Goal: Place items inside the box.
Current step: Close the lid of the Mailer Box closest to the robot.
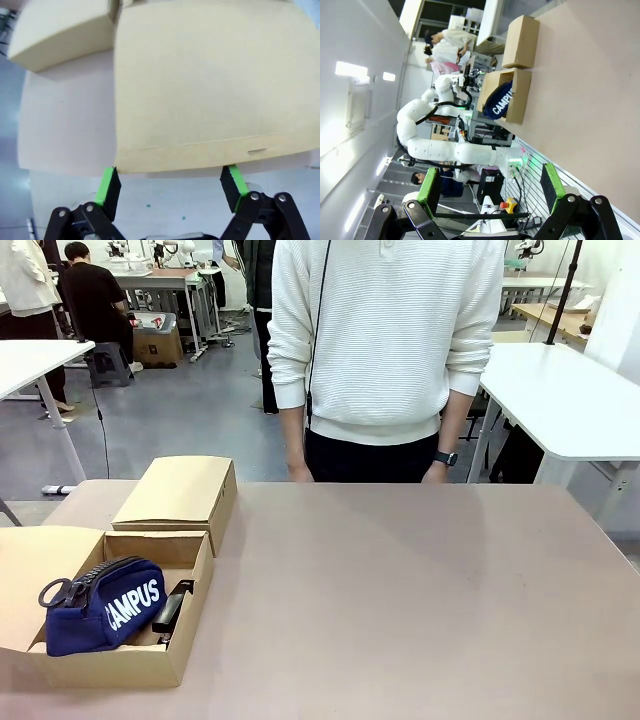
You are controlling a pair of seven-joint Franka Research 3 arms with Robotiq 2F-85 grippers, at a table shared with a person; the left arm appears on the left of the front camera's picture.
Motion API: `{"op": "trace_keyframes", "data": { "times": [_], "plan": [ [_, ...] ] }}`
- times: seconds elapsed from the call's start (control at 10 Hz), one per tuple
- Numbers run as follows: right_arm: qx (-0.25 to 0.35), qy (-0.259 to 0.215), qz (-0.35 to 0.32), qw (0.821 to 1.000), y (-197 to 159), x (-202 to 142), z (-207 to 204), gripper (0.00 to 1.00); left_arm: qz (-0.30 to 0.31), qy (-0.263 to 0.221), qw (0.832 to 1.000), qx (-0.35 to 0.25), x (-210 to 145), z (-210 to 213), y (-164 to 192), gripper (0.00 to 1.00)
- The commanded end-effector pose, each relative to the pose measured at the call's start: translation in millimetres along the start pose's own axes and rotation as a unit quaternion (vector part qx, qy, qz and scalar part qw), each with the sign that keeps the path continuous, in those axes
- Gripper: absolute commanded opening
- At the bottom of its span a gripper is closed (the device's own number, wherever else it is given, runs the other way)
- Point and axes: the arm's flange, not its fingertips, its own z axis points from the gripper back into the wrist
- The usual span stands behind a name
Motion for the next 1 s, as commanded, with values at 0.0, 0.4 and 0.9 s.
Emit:
{"op": "trace_keyframes", "data": {
  "times": [0.0, 0.4, 0.9],
  "plan": [
    [0.01, -0.004, 0.008, 1.0, 1.7, 0.3, 1.4, 1.0, -0.01, -0.046, 0.998, 0.042, -3.8, 12.3, 2.1, 1.0],
    [0.01, -0.004, 0.008, 1.0, 1.7, 0.3, 1.4, 1.0, 0.023, 0.012, 0.999, 0.026, -13.5, 9.9, 8.0, 1.0],
    [0.01, -0.004, 0.008, 1.0, 1.7, 0.3, 1.4, 1.0, -0.005, 0.02, 0.999, -0.043, -9.7, -14.9, 7.3, 1.0]
  ]
}}
